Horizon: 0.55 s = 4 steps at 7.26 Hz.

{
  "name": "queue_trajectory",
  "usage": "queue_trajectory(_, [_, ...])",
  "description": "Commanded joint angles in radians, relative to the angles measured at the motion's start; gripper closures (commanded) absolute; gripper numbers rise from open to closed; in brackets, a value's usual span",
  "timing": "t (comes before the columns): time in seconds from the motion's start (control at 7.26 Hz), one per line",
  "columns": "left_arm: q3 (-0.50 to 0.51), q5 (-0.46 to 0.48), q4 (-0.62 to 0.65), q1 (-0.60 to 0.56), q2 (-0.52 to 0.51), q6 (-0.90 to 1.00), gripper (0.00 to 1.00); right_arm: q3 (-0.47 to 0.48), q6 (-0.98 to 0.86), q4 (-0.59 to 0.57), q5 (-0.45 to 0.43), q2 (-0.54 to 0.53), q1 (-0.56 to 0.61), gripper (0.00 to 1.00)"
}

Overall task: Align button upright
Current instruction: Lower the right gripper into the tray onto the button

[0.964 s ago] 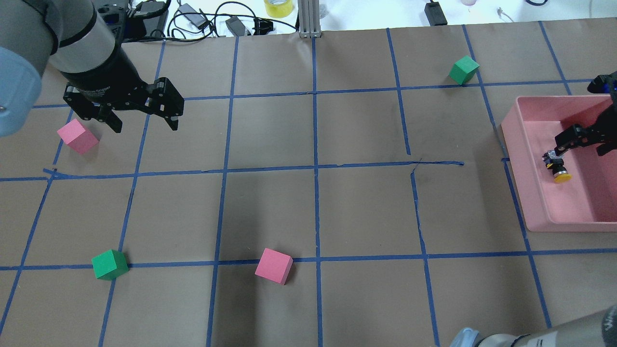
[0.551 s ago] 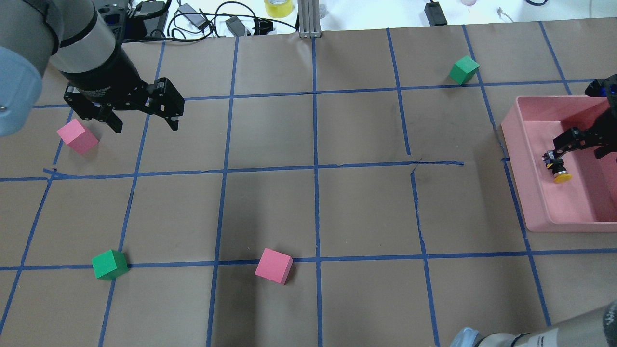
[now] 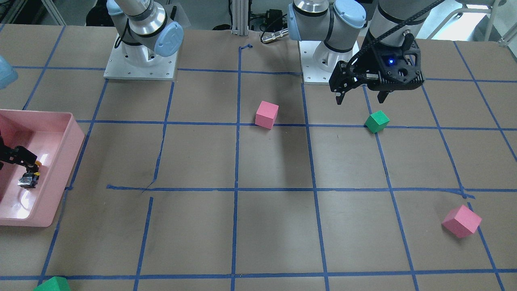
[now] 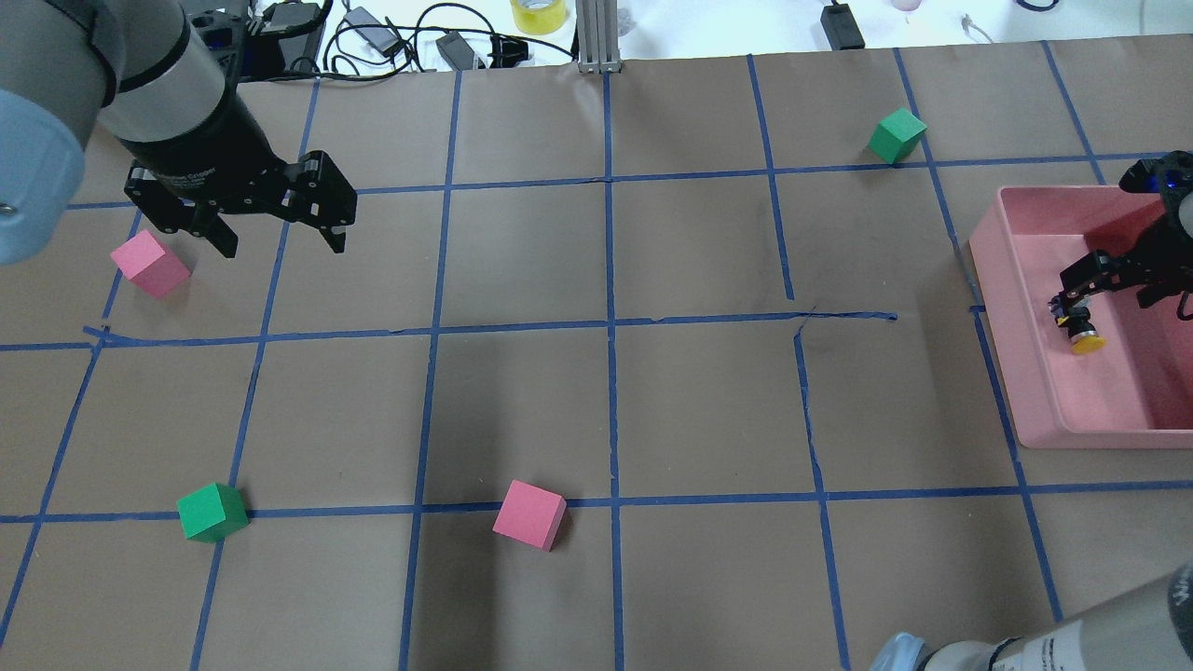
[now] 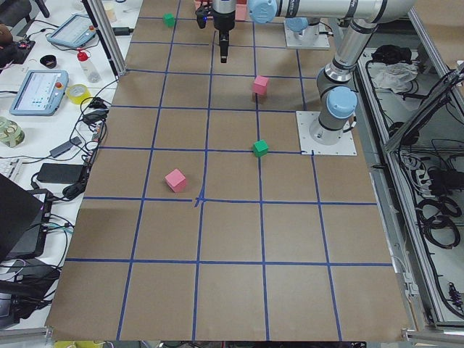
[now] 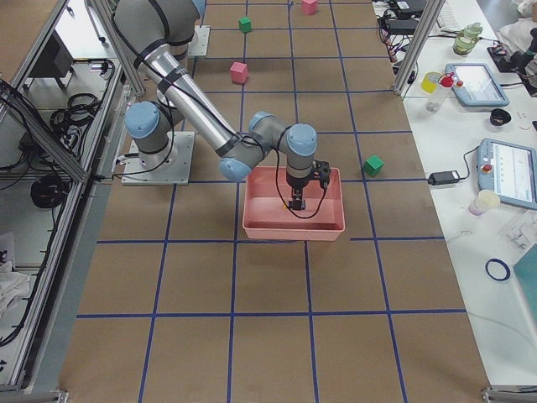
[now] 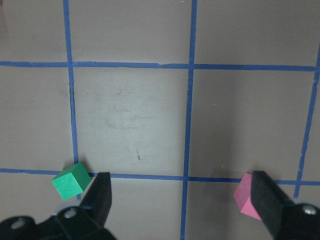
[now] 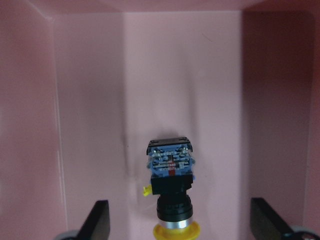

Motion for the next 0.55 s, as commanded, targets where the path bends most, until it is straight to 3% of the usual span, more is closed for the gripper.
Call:
queue_trajectory(0.0, [0.000, -0.001, 0.006, 0.000, 0.000, 0.000, 0.00, -0.001, -0.068, -0.016, -0.001, 0.015, 0.000, 0.00])
queue_trajectory(0.41, [0.000, -0.001, 0.006, 0.000, 0.000, 0.000, 0.00, -0.003, -0.137, -0.041, 0.000, 0.024, 0.000, 0.00])
